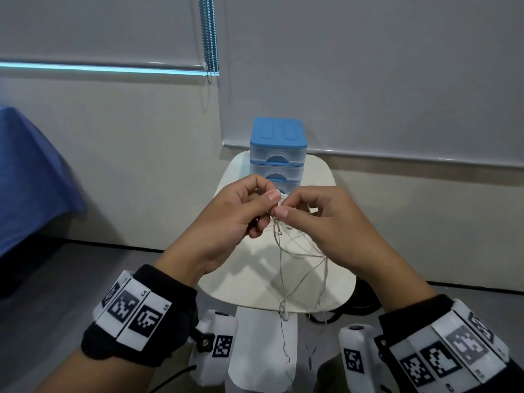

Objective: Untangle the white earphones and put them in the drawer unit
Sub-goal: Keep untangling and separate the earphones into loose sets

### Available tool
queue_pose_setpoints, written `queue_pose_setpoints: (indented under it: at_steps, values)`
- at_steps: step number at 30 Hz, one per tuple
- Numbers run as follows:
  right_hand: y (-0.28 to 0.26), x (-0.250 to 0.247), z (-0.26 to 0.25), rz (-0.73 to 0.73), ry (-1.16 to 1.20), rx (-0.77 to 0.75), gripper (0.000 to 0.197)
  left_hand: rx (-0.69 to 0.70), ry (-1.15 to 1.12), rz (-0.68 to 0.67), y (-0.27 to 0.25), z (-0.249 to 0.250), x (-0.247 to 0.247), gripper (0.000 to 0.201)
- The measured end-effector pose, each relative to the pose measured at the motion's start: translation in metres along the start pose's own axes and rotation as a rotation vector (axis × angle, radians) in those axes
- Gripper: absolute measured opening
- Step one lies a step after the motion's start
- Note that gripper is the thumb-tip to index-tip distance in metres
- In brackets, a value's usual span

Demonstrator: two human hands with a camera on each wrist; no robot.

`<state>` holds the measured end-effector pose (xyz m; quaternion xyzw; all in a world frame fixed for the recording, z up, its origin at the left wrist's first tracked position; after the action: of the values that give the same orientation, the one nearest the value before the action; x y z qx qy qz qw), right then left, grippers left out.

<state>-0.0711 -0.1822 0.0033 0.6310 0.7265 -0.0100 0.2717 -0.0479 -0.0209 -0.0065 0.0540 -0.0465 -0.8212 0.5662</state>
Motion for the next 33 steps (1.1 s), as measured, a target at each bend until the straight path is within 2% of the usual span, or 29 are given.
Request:
queue_pose_setpoints:
  at_steps: [4,9,15,17,19,23,27,33]
  values:
    - [0.001,-0.005,0.002,0.041,0.092,0.065,0.020,0.002,0.058,-0.028,0.002,-0.001,0.001,0.012]
    - [-0.005,-0.003,0.003,-0.055,0.153,0.147,0.020,0.049,0.099,-0.035,0.003,-0.001,0.007,0.014]
    - [-0.014,-0.004,0.004,-0.088,0.230,0.199,0.015,0.076,0.101,-0.056,0.003,-0.004,0.012,0.014]
    - [-0.016,-0.006,0.006,-0.094,0.375,0.249,0.021,0.047,0.054,-0.097,-0.001,-0.009,0.015,0.014]
    - [-0.017,-0.011,0.005,-0.078,0.547,0.276,0.016,0.022,-0.007,-0.170,-0.005,-0.015,0.018,0.018]
    - [-0.019,-0.015,0.004,-0.076,0.654,0.265,0.011,-0.021,0.018,-0.239,-0.007,-0.023,0.020,0.027]
    - [-0.016,-0.020,0.011,-0.057,0.840,0.219,0.014,-0.031,-0.051,-0.265,-0.006,-0.021,0.012,0.022]
    - [-0.011,-0.021,0.010,-0.138,1.165,0.063,0.032,-0.032,-0.210,-0.267,-0.002,-0.017,-0.002,0.015]
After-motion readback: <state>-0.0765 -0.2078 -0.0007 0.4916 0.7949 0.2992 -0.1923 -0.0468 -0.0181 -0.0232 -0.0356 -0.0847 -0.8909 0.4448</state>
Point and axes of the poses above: each hand's wrist, its own y-axis towards the middle knuckle, its own x-axis out of the palm, z = x × y, the point moved 4 cm from there along y, towards the middle knuckle
